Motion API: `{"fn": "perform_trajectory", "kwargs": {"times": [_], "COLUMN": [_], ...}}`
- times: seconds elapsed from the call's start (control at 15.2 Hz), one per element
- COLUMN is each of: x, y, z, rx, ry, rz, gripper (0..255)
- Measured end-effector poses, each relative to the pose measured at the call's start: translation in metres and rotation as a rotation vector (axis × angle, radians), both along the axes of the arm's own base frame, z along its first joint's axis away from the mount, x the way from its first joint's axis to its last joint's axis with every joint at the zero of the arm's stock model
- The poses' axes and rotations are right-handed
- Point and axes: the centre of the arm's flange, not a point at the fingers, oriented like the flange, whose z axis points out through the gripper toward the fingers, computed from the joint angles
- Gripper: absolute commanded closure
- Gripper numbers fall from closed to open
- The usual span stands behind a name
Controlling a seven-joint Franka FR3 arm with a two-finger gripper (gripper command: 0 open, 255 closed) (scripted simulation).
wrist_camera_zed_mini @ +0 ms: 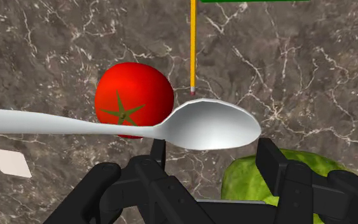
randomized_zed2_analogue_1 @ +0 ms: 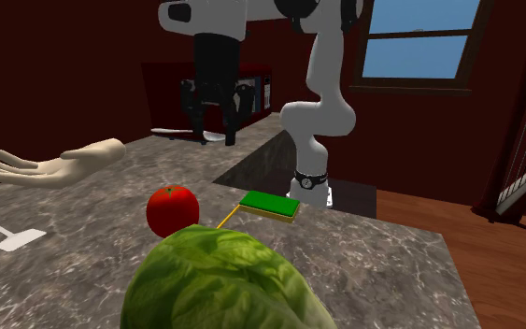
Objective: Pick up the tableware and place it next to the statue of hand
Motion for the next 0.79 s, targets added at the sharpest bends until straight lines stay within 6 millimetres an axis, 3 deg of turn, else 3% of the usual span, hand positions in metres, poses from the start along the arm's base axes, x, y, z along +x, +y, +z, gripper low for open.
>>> {"fn": "perform_trajectory", "kwargs": {"times": [0.79], "x": [0.022], "y": [-0.158], "z": [0.0], "rx": [0.0], "ry": [0.0], "rz": [0.0], "gripper": [255]}}
